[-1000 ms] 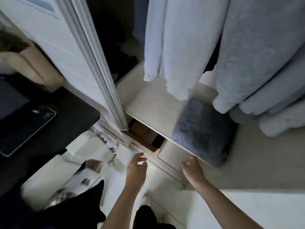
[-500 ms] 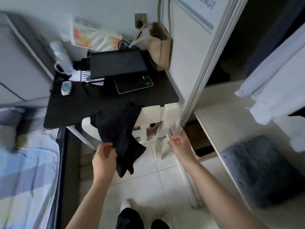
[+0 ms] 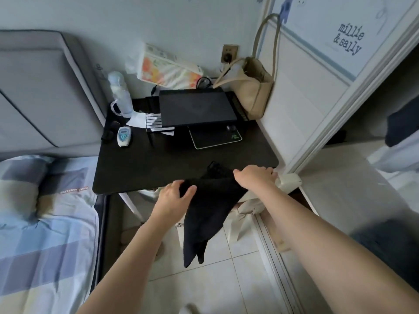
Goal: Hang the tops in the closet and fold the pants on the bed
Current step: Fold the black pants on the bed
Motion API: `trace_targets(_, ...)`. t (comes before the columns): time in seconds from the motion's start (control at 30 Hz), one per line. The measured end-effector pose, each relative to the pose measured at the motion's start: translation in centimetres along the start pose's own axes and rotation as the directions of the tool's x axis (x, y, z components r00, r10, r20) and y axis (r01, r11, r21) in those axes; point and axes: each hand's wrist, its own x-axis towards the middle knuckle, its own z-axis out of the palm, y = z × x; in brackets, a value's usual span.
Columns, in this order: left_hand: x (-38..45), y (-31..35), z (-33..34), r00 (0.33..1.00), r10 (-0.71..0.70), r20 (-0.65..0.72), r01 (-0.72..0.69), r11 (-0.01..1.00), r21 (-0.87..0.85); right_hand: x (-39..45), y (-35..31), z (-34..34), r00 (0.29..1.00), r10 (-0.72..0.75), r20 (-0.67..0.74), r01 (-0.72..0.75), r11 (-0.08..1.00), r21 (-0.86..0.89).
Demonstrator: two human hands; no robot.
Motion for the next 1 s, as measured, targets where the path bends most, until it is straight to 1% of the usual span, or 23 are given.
trace_targets(0.07,1.3,0.1,0.0,0.997,-0.022,0.079,0.019,0.999,0.038,0.7,-0.5,-0.6,0.994,0.046,0.099,-0.046,0.999,-0.006)
trace_targets(0.1,2.1,-0.1,-0.4,0.993,-0.046,0.11,0.038,0.997,0.072,0.9,-1.1,-0.9,0.991,0.053,0.126,-0.056,0.998,0.019)
trace_targets(0.13,2.7,0.0,-0.5,0.986,-0.046,0.158,0.02,0.987,0.157,1.0,-1.5,-1.0,0.99,0.047,0.132,-0.054,0.997,0.048)
trace_targets(0.17,3.3,0.0,-0.7,0.975,-0.066,0.211,0.022,0.978,0.207,1.0,-2.0,-0.9,0.991,0.033,0.126,-0.042,0.997,0.07)
trace_targets(0.2,4.2,0.1,-0.9,0.966,-0.088,0.245,0.024,0.967,0.254,1.2,-2.5,-0.7,0.994,0.022,0.105,-0.031,0.996,0.085)
trace_targets(0.27,5.5,0.6,-1.2,0.934,-0.207,0.291,0.152,0.968,0.199,1.2,-2.8,-0.1,1.0,0.017,0.017,-0.019,0.997,0.08)
trace_targets(0.3,6.0,0.8,-1.2,0.923,-0.251,0.292,0.211,0.964,0.163,1.1,-2.6,0.0,0.999,0.023,-0.04,-0.021,0.998,0.067)
trace_targets(0.37,6.9,1.1,-1.2,0.914,-0.293,0.28,0.265,0.955,0.133,1.2,-1.8,-0.1,0.994,0.057,-0.098,-0.054,0.998,0.028)
trace_targets(0.43,7.2,1.6,-1.4,0.906,-0.334,0.26,0.307,0.941,0.142,1.6,-1.1,-0.7,0.991,0.13,-0.036,-0.132,0.989,-0.066)
trace_targets(0.47,7.2,1.7,-1.5,0.901,-0.349,0.255,0.317,0.935,0.16,1.8,-1.0,-1.1,0.987,0.161,0.025,-0.157,0.981,-0.113)
trace_targets(0.5,7.4,1.7,-1.4,0.893,-0.362,0.267,0.32,0.929,0.187,1.9,-1.0,-1.2,0.983,0.158,0.091,-0.147,0.983,-0.114)
trace_targets(0.53,7.5,1.9,-1.3,0.885,-0.367,0.286,0.318,0.926,0.204,2.2,-1.0,-1.3,0.984,0.107,0.141,-0.1,0.993,-0.059)
trace_targets(0.57,7.5,1.9,-1.2,0.879,-0.369,0.303,0.318,0.926,0.204,2.1,-1.3,-1.3,0.988,0.033,0.151,-0.038,0.999,0.031)
trace_targets(0.6,7.5,2.0,-1.1,0.876,-0.365,0.316,0.324,0.929,0.178,2.2,-1.4,-1.1,0.992,-0.023,0.127,0.007,0.992,0.127)
trace_targets(0.67,7.3,1.8,-1.2,0.88,-0.346,0.326,0.315,0.938,0.145,1.8,-1.3,-1.0,1.0,-0.028,-0.012,0.031,0.943,0.331)
trace_targets(0.7,7.3,1.6,-1.2,0.884,-0.324,0.337,0.289,0.945,0.151,1.3,-1.3,-1.4,0.997,0.01,-0.078,0.028,0.882,0.47)
trace_targets(0.77,7.5,1.2,-1.3,0.883,-0.312,0.352,0.269,0.949,0.166,-0.2,-1.6,-2.8,0.983,0.061,-0.173,0.085,0.686,0.722)
trace_targets(0.8,7.4,1.3,-1.5,0.875,-0.321,0.362,0.275,0.946,0.173,-1.2,-1.8,-3.7,0.978,0.043,-0.206,0.143,0.583,0.8)
trace_targets(0.87,7.7,1.5,-1.7,0.862,-0.309,0.401,0.236,0.946,0.222,-3.8,-2.4,-5.3,0.964,-0.048,-0.261,0.259,0.377,0.889)
trace_targets(0.9,7.8,1.8,-1.8,0.86,-0.279,0.428,0.185,0.951,0.248,-5.4,-2.5,-6.2,0.955,-0.09,-0.282,0.296,0.257,0.92)
trace_targets(0.93,7.8,2.1,-2.0,0.873,-0.235,0.427,0.141,0.961,0.239,-6.7,-2.5,-6.8,0.949,-0.109,-0.297,0.309,0.115,0.944)
trace_targets(0.97,7.8,2.5,-2.2,0.892,-0.202,0.405,0.143,0.974,0.173,-8.1,-2.2,-7.4,0.948,-0.106,-0.301,0.299,-0.035,0.954)
trace_targets(1.0,7.5,3.1,-2.2,0.913,-0.172,0.371,0.172,0.985,0.032,-9.5,-1.4,-7.9,0.948,-0.1,-0.301,0.281,-0.179,0.943)
